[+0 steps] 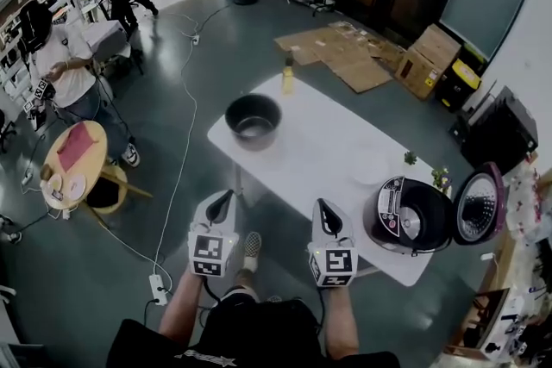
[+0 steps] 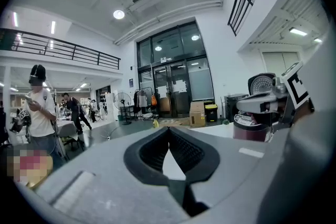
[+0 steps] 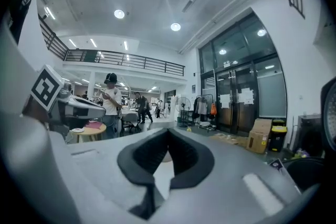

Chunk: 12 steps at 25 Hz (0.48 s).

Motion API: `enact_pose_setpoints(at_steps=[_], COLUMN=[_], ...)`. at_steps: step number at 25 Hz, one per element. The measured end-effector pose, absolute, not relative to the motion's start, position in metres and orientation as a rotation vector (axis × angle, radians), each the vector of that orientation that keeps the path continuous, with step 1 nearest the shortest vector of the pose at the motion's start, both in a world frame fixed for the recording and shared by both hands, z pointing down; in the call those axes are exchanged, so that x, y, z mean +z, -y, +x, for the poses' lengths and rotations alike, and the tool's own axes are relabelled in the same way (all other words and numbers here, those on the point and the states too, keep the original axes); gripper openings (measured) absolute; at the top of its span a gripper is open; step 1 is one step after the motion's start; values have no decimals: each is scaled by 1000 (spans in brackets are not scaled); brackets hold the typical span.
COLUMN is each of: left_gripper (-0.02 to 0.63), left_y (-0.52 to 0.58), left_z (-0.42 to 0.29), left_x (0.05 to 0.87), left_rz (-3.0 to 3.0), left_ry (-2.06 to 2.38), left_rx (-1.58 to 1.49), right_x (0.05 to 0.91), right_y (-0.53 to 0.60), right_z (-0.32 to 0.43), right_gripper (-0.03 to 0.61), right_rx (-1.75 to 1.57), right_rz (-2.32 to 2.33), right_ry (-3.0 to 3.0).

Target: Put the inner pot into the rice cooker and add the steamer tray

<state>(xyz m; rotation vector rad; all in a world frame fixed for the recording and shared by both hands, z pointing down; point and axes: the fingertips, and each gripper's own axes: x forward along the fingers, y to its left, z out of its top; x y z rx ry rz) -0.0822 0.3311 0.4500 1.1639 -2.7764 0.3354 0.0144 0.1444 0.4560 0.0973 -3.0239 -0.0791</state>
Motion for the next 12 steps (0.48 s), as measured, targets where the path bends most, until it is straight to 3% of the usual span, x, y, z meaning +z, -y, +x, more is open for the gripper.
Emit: enact_pose_setpoints(at_steps=[12], left_gripper=[11], left_y=[-284], left_z=[-216], left_x=[476], left_rz=[1168], left_ry=[2686], left_rx=[324], right_x=[475], right_y=[-108], right_z=[-127], right_gripper=[3], right_rx=[-25], right_rz=[76], right_ry=[2969])
